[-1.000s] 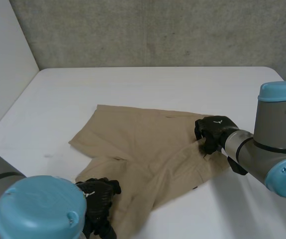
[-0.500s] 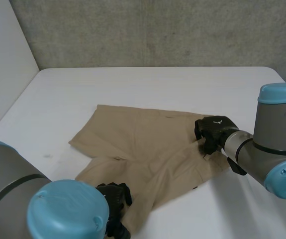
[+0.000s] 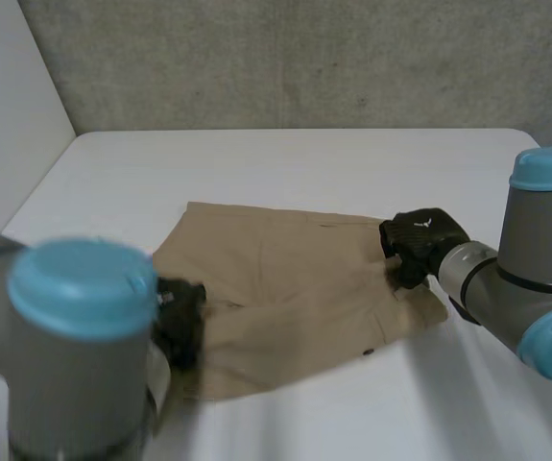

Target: Fold the shorts.

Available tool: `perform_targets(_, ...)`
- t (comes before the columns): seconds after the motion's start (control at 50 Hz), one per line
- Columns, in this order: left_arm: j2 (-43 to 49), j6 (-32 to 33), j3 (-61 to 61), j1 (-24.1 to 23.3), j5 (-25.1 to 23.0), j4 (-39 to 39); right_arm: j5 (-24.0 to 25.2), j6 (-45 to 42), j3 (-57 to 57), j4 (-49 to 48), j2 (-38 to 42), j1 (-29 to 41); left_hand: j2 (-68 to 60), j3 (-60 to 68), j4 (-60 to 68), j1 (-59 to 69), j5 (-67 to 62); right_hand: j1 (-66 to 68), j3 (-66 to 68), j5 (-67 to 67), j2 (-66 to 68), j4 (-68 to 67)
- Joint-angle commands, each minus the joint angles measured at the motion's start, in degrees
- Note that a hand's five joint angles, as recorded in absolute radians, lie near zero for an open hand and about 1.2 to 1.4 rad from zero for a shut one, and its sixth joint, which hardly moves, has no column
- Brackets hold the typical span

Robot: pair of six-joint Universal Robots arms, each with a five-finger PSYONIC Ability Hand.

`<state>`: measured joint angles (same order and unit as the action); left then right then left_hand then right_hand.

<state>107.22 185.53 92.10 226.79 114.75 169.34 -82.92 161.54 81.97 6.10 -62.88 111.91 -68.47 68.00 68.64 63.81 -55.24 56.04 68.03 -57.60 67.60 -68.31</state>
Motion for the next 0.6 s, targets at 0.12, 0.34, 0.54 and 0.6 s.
perform_targets(0.12,15.02,22.41,-21.69,11.48,-12.09,9.42,-4.69,-0.35,-4.27,-8.62,2.76,1.03,-11.53,12.00,11.36,16.19,-14.76,23.96,11.97,-12.40,12.40,-11.69)
perform_targets(0.34,32.86,31.38,-39.26,13.85,-22.29,28.06,-13.40,-2.10,-10.77,-25.15,12.42,1.21,-11.53,12.00,11.36,16.19,-14.76,23.96,11.97,-12.40,12.40,-11.69)
perform_targets(0.54,47.37,31.82,-51.58,14.21,-28.35,29.82,-16.57,-16.42,-20.79,-35.10,25.43,1.29,-11.53,12.00,11.36,16.19,-14.76,23.96,11.97,-12.40,12.40,-11.69)
perform_targets(0.6,48.26,31.56,-50.97,13.94,-29.15,33.67,-17.62,-20.82,-25.80,-34.58,29.74,1.56,6.59,-6.13,-6.77,-1.94,3.36,-14.84,-26.84,26.41,-26.40,27.12)
